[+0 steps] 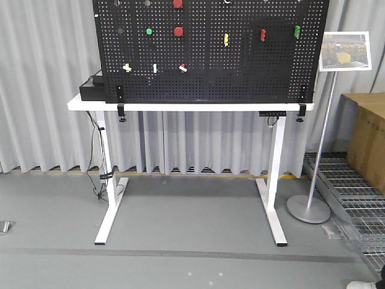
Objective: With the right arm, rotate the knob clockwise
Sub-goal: 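Drive the base forward up to the black pegboard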
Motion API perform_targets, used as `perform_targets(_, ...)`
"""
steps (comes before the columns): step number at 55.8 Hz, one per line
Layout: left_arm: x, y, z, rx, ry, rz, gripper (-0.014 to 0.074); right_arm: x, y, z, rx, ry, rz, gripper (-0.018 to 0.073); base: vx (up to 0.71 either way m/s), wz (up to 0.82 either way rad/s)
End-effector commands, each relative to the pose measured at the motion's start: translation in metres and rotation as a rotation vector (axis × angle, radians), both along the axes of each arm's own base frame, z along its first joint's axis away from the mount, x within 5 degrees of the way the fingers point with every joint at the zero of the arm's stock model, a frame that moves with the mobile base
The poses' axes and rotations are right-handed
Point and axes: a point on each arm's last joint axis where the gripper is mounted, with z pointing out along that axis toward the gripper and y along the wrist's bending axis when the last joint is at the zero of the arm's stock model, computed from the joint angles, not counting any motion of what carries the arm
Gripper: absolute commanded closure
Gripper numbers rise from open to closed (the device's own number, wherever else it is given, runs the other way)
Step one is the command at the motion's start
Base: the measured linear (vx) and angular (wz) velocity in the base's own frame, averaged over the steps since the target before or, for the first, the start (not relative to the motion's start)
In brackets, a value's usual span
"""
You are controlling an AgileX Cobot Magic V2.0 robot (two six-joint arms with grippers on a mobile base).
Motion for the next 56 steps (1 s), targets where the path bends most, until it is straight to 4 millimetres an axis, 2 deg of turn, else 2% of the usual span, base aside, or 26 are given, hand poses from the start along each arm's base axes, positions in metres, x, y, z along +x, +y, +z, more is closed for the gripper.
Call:
perform_targets(1,0.0016,-0.0012,0.0045,-0.017,-0.078,-0.01,0.0603,-0.0011,0.0007,0.0058,-0.012,-0.084,0.005,0.0568,0.0,0.0)
perform_targets(56,0.0016,-0.0012,0.0045,-0.017,-0.078,-0.01,0.0603,-0.0011,0.0007,0.0059,-0.012,-0.085,0.006,0.0568,0.03,-0.01)
